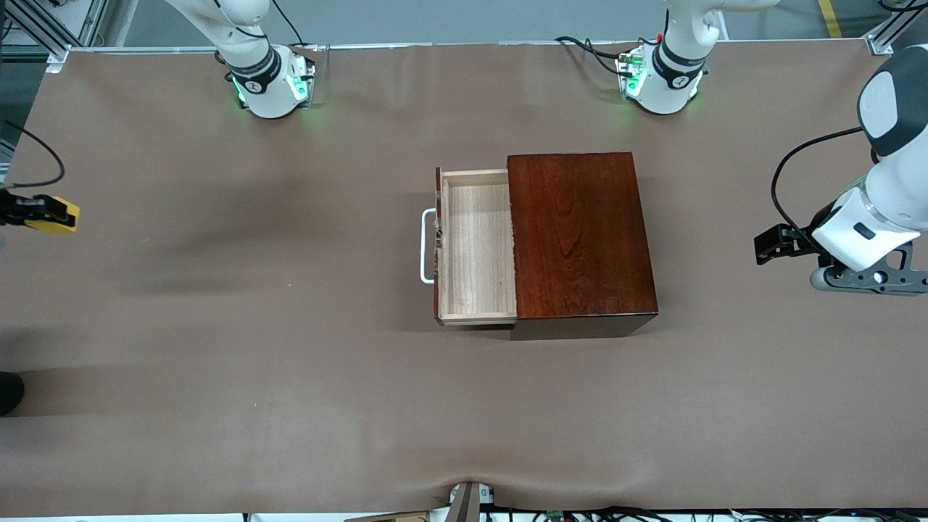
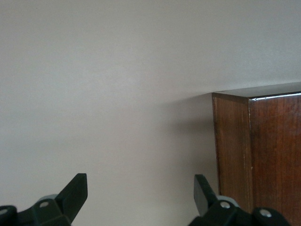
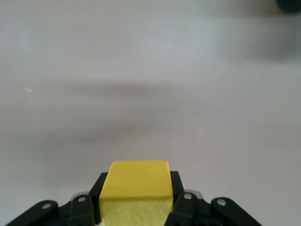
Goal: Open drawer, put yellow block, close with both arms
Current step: 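Carry the yellow cube with the right gripper over the open drawer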
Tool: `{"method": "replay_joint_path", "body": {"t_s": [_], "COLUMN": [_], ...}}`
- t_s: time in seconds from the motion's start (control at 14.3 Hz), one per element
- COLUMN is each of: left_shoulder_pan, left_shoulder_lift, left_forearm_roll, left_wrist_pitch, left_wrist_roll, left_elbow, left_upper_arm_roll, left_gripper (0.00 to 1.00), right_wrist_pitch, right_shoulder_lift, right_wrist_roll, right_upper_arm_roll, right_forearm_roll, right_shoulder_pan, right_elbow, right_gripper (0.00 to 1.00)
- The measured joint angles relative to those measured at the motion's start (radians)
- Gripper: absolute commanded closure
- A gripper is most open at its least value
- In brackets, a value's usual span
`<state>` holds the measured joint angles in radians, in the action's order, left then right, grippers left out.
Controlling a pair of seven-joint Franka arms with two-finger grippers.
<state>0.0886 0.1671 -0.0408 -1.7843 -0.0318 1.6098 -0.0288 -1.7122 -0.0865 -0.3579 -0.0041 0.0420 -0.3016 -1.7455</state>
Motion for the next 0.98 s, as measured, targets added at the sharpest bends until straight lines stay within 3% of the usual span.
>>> {"method": "replay_joint_path", "body": {"t_s": [0.42, 0.63, 0.98], "left_shoulder_pan": [0.000, 0.000, -0.001], "left_shoulder_lift": [0.000, 0.000, 0.000], "left_forearm_roll": [0.000, 0.000, 0.000], "left_wrist_pitch": [0.000, 0.000, 0.000], "left_wrist_roll": [0.000, 0.000, 0.000], "left_elbow": [0.002, 0.003, 0.003], "left_upper_arm_roll": [0.001, 0.001, 0.001], "left_gripper": [0.00, 0.00, 0.00], "right_wrist_pitch": [0.096, 0.084, -0.004], "right_shoulder_lift": [-0.042, -0.151, -0.395], "right_wrist_roll": [0.594, 0.898, 1.181], "right_upper_arm_roll": [0.012, 0.013, 0.011], "right_forearm_roll": [-0.023, -0.064, -0.116], "right_shoulder_pan": [0.428, 0.641, 0.876], "right_elbow": [0.200, 0.287, 0.500], "right_gripper": [1.00, 1.00, 1.00]}}
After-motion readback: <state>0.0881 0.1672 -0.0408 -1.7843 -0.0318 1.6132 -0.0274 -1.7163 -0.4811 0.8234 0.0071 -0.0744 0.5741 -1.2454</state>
